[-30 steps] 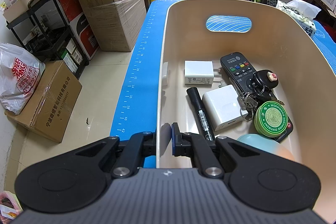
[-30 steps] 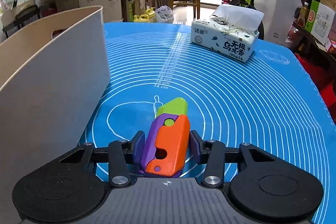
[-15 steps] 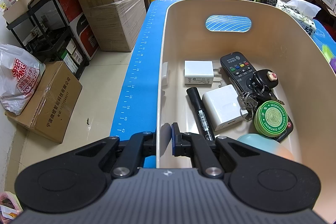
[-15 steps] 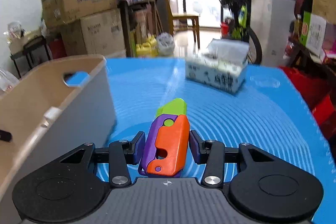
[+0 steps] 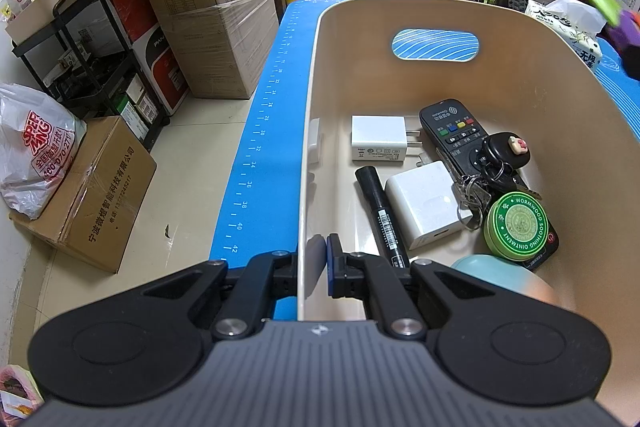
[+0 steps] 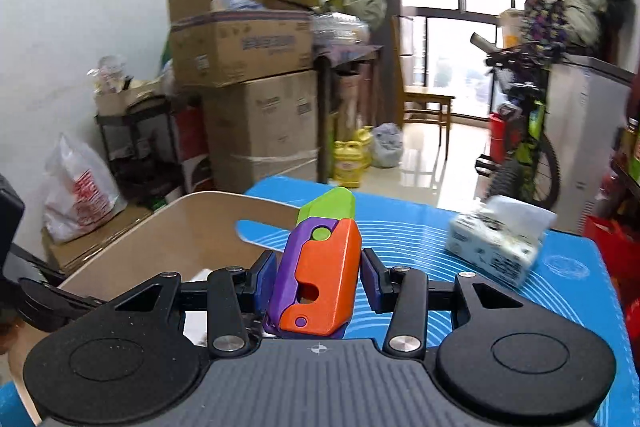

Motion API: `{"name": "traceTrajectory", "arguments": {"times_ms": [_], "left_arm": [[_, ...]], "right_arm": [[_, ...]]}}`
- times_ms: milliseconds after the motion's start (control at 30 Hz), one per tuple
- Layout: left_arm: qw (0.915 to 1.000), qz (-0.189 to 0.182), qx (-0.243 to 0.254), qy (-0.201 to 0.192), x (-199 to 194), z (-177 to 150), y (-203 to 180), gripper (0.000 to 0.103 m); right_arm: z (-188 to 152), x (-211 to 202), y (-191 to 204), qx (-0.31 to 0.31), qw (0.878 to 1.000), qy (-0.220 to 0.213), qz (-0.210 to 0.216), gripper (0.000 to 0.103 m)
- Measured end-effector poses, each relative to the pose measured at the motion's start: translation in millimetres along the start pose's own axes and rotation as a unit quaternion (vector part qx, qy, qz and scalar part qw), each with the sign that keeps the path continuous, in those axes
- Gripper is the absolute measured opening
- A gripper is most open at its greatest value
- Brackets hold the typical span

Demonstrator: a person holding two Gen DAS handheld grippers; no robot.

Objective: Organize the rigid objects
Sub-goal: 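Carry the toy knife with the right tool over the bin, then open the right tool to release the toy knife into the bin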

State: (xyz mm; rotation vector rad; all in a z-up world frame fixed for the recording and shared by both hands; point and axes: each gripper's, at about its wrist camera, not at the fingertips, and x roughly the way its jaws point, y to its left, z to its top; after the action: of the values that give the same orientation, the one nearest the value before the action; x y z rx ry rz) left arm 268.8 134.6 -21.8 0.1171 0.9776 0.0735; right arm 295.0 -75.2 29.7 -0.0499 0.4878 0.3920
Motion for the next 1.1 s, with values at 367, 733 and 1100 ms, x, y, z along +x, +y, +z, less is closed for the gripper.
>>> {"name": "traceTrajectory", "arguments": {"times_ms": [367,733,1100], "left_arm": [[1.0,-0.002,-0.001,0.0,0,0,0,0.008],[1.0,-0.001,0.0,-0.001,0,0,0,0.008],[1.0,-0.002,-0.001,-0.002,0,0,0,0.008]], "right_arm": [[12,51,62,-0.055,0.994,0.091,0.029,0.05],[-2,90,81,-0.089,0.974,0.202,0.05,0.05],[-6,101,80,-0.095,0.962,0.25,0.045,0.054]]}}
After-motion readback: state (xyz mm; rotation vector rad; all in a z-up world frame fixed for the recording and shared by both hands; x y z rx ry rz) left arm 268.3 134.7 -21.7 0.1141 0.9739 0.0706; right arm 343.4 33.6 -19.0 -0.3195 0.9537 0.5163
